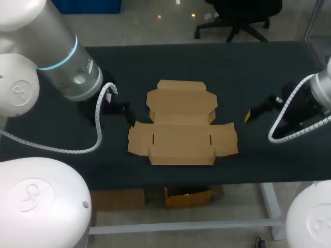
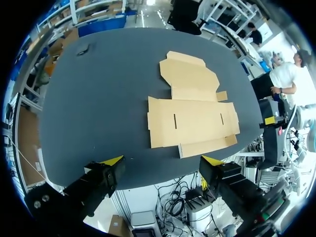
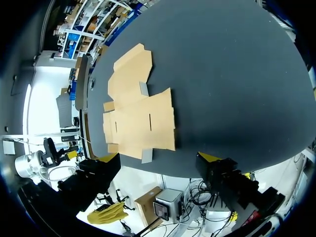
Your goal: Assemble the packaging by folding the flat box into shape, placing the metal phone stand inside, and closing the box properly
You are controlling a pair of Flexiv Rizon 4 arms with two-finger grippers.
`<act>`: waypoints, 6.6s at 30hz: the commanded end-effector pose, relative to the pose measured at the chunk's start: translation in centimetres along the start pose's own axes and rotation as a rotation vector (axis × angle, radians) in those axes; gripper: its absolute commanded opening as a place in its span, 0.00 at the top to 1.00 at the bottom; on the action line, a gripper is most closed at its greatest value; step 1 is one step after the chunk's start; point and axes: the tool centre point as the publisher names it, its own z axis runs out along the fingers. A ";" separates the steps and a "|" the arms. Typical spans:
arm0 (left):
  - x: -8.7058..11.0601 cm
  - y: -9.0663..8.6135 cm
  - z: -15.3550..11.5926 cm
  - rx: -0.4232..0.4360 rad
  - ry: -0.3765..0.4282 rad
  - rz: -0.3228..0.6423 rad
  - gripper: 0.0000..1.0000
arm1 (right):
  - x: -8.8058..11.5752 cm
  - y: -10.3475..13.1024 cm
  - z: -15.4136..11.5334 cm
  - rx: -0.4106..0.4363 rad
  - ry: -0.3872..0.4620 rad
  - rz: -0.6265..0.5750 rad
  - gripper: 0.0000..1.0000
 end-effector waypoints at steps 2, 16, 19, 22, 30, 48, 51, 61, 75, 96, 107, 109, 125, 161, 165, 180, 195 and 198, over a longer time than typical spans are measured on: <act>-0.6 -0.6 0.1 0.002 0.014 0.001 0.00 | 0.3 1.2 -0.5 -0.012 -0.013 0.005 0.00; -1.6 -4.8 1.5 -0.030 0.097 0.025 0.00 | -0.5 6.0 0.1 0.008 0.105 0.031 0.00; -2.0 -5.8 1.8 -0.037 0.111 0.033 0.00 | -0.6 7.0 0.3 0.021 0.105 0.035 0.00; -2.2 -6.6 2.2 -0.035 0.121 0.036 0.00 | -0.6 7.9 0.7 0.022 0.107 0.041 0.00; -2.5 -8.4 2.9 -0.031 0.139 0.046 0.00 | -0.4 10.4 2.4 0.017 0.145 0.060 0.00; -2.8 -11.0 3.4 -0.033 0.160 0.049 0.00 | 0.4 12.8 4.2 0.012 0.210 0.071 0.00; -2.8 -11.0 3.4 -0.033 0.160 0.049 0.00 | 0.4 12.8 4.2 0.012 0.210 0.071 0.00; -2.1 -11.9 4.1 -0.041 0.181 0.058 0.00 | 0.5 13.9 5.2 0.011 0.184 0.065 0.00; -3.0 -15.1 4.7 -0.015 0.221 0.048 0.00 | 2.2 17.1 7.4 0.043 0.179 0.021 0.03; -3.2 -17.9 5.8 -0.017 0.301 0.068 0.00 | 1.2 17.8 11.4 0.050 0.242 -0.045 0.58; -2.7 -18.3 6.2 -0.017 0.333 0.090 0.00 | 1.5 18.9 12.9 0.017 0.291 -0.132 0.58; -2.7 -18.3 6.1 -0.013 0.337 0.091 0.00 | 1.6 19.0 13.2 0.010 0.290 -0.140 0.59; -2.5 -18.7 6.3 0.003 0.369 0.092 0.00 | 2.4 20.6 15.3 -0.032 0.304 -0.138 0.66; -2.9 -18.8 6.2 0.021 0.403 0.085 0.00 | 4.1 21.1 18.2 -0.060 0.427 -0.088 0.75; -2.9 -18.8 6.4 0.017 0.411 0.083 0.00 | 4.3 21.0 18.4 -0.064 0.442 -0.095 0.83; -2.6 -18.8 6.6 0.014 0.424 0.088 0.00 | 5.0 20.6 17.4 -0.101 0.480 -0.144 1.00; -2.6 -18.9 7.2 0.036 0.480 0.137 0.00 | 5.7 20.3 16.0 -0.152 0.545 -0.217 1.00; -2.5 -18.8 7.4 0.047 0.489 0.158 0.00 | 6.0 20.2 15.6 -0.163 0.561 -0.236 1.00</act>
